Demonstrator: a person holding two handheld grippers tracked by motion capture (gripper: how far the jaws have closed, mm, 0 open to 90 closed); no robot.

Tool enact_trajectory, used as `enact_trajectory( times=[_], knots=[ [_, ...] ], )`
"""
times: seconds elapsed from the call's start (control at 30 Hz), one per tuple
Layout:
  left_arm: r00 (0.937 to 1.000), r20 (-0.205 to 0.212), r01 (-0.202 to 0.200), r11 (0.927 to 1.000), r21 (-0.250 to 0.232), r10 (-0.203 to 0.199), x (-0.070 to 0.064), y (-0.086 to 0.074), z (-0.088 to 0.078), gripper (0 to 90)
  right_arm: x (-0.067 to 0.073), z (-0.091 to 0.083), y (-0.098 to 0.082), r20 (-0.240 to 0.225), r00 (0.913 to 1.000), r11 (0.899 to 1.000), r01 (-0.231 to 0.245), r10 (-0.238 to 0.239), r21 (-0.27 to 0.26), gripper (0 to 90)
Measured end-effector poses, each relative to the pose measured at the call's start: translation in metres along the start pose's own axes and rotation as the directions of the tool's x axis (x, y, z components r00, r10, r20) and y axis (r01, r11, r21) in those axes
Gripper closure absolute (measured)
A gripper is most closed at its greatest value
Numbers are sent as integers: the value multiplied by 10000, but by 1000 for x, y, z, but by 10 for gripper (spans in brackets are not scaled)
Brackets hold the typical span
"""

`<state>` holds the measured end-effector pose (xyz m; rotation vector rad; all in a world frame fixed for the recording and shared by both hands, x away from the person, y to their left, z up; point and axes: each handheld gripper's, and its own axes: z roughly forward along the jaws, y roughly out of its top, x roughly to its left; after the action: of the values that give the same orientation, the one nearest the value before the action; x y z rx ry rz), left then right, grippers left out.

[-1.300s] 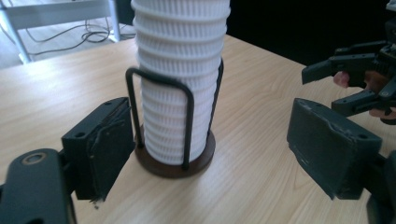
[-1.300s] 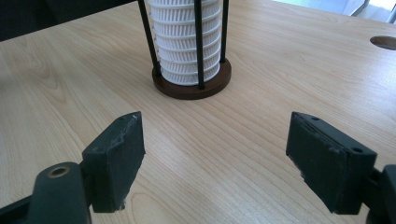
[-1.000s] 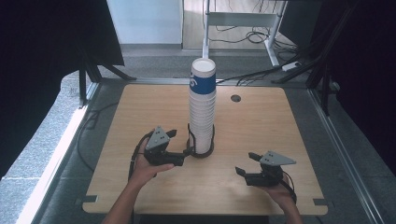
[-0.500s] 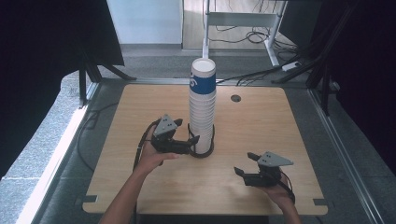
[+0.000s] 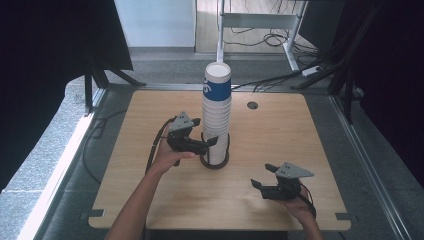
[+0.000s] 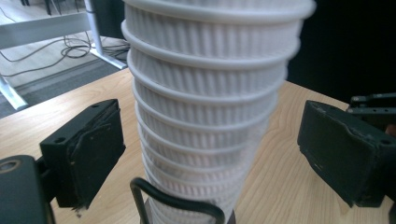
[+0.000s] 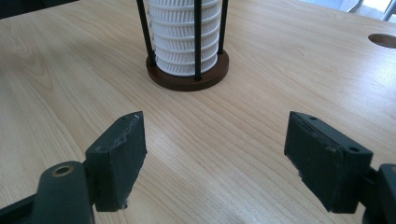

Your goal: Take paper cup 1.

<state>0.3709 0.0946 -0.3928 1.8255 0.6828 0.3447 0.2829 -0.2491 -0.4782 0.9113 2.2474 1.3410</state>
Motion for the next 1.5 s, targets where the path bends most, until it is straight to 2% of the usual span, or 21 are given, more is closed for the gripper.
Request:
enact_trajectory(
  times=[0.07,0.17,0.23,0.47,0.73,0.9,0.97,1.1,1.17,1.2,1.23,1.27,1.4,1.43,1.47,1.5],
  knots=[
    [9997,213,125,9999,-84,-124,4,1,6,73,0,1,0,-3,10000,10000,-9,9,41,211],
    [9995,262,190,9998,-108,-187,6,2,10,73,0,1,-1,17,10000,10000,-28,28,80,211],
    [9986,439,308,9994,-145,-301,8,4,14,74,0,2,-1,30,10000,9999,-25,25,110,211],
    [9990,382,211,9998,33,-213,9,8,28,85,1,4,-2,-5,10000,9998,21,-21,184,211],
    [9994,317,149,9999,-14,-148,7,6,29,118,2,4,-1,-70,10000,9999,-21,22,111,210],
    [9995,296,141,9999,-13,-140,7,7,30,119,4,2,8,-540,9985,9998,54,-64,-186,205],
    [9995,296,148,9999,-24,-147,7,7,30,120,2,1,16,-918,9958,9992,-27,-10,-401,195],
    [9994,300,151,9999,-20,-150,7,7,30,120,-1,0,27,-1137,9935,9974,-151,70,-700,192],
    [9994,296,153,9999,-25,-152,7,7,30,120,-2,-1,43,-1197,9927,9958,7,-117,-920,192],
    [9994,289,164,9999,-5,-163,6,7,30,120,-2,-1,43,-1197,9927,9958,7,-117,-920,192],
    [9995,284,158,9999,25,-159,6,7,30,120,-1,-4,57,-1352,9905,9934,107,-262,-1141,191],
    [9995,284,150,9999,46,-151,6,7,30,120,-1,-4,57,-1352,9905,9934,107,-262,-1141,191],
    [9995,288,143,9999,57,-145,6,8,30,120,-2,-8,86,-1614,9852,9872,327,-581,-1559,195],
    [9995,293,147,9999,54,-149,6,8,30,121,-3,-10,100,-1705,9830,9855,390,-674,-1651,196],
    [9994,300,147,9999,50,-148,6,8,30,121,-3,-10,100,-1705,9830,9855,390,-674,-1651,196],
    [9994,317,129,9999,55,-131,6,7,30,121,-5,-12,114,-1762,9812,9838,477,-785,-1730,197]
  ],
)
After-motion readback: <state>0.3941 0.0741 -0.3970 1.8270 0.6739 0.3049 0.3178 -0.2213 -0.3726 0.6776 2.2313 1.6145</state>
